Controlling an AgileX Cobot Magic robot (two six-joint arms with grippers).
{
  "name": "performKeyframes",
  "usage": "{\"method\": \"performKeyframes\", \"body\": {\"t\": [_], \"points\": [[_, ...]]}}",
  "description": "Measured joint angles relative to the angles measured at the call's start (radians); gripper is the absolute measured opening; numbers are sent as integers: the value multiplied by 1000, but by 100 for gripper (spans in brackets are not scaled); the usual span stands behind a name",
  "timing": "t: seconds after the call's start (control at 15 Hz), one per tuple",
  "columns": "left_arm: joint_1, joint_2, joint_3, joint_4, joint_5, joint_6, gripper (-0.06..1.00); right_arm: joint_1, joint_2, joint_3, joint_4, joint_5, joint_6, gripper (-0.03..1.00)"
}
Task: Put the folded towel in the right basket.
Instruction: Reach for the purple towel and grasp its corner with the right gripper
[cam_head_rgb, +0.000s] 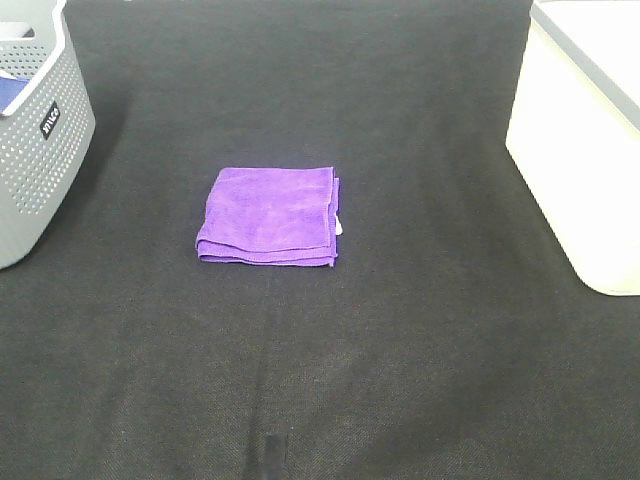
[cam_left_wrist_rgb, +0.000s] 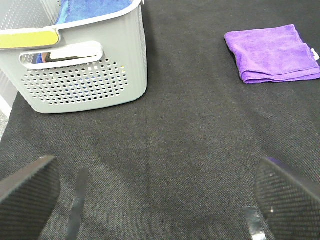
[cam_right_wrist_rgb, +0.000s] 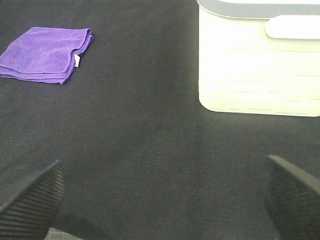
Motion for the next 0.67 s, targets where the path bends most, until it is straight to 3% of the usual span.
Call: {"method": "performKeyframes", "body": {"t": [0.67], "points": [[0, 0, 0, 0, 0, 0, 99, 0, 0, 0, 0, 0, 0, 98]]}}
